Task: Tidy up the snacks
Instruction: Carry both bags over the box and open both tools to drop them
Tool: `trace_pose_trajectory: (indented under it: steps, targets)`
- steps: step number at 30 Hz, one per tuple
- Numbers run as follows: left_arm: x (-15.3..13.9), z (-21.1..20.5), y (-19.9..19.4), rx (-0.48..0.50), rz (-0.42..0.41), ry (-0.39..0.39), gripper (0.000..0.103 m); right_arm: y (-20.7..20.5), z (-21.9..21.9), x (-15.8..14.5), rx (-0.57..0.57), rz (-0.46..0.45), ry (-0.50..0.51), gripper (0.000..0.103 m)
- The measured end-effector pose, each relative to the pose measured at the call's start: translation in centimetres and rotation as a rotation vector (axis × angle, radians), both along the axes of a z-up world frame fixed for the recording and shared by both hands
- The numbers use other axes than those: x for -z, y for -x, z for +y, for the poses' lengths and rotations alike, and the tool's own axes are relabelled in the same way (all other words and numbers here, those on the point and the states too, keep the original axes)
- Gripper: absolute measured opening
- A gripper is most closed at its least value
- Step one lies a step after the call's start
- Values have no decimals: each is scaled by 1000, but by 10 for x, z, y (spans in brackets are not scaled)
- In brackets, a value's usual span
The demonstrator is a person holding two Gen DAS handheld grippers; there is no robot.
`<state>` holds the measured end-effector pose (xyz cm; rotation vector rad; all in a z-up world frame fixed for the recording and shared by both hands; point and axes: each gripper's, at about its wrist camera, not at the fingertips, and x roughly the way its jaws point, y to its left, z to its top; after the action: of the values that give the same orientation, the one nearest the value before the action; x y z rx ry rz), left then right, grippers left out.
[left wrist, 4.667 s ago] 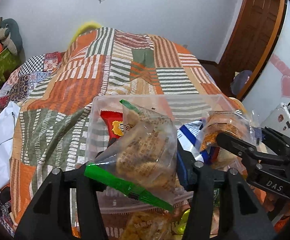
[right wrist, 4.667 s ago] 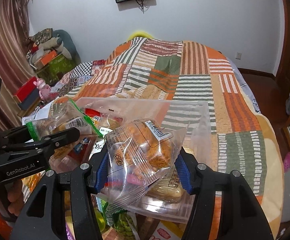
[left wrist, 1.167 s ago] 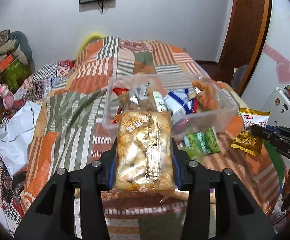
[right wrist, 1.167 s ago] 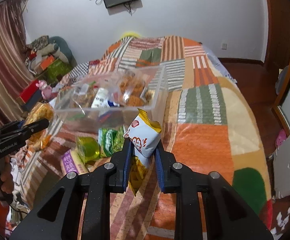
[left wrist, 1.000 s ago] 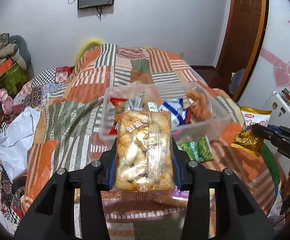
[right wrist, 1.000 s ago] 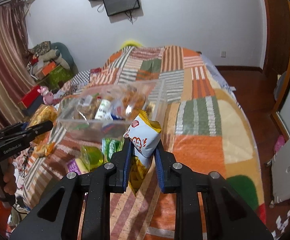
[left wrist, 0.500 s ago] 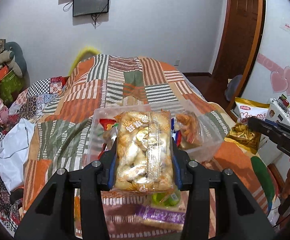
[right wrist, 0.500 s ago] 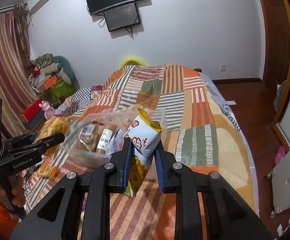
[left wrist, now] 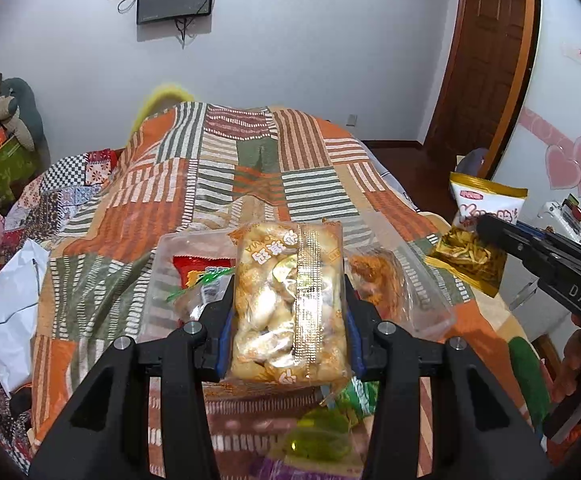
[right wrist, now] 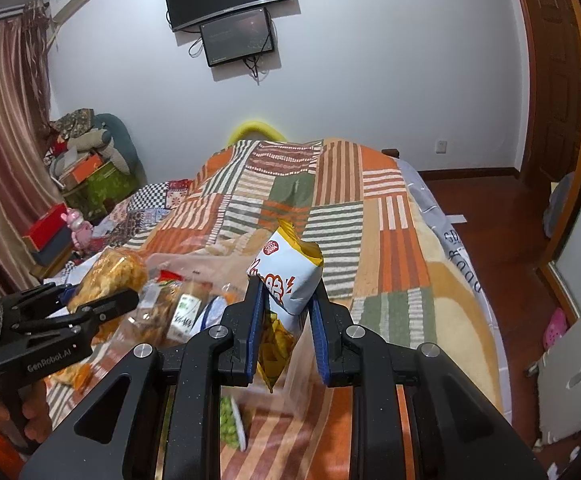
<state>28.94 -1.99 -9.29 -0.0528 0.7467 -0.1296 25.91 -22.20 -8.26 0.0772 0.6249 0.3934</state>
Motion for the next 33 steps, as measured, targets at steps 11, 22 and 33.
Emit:
trace_pose_trajectory:
  steps: [11,22,33]
  targets:
    - [26,-10,-33,25,57,-6,44,-29,11,12,-14,35,10,20]
    - [44,-15,-51,40,101,-6,44,-48,24,26,-39,80,71,20]
    - [50,-9,-53,28,135,26,46,-55,27,34,-63,142,95,23]
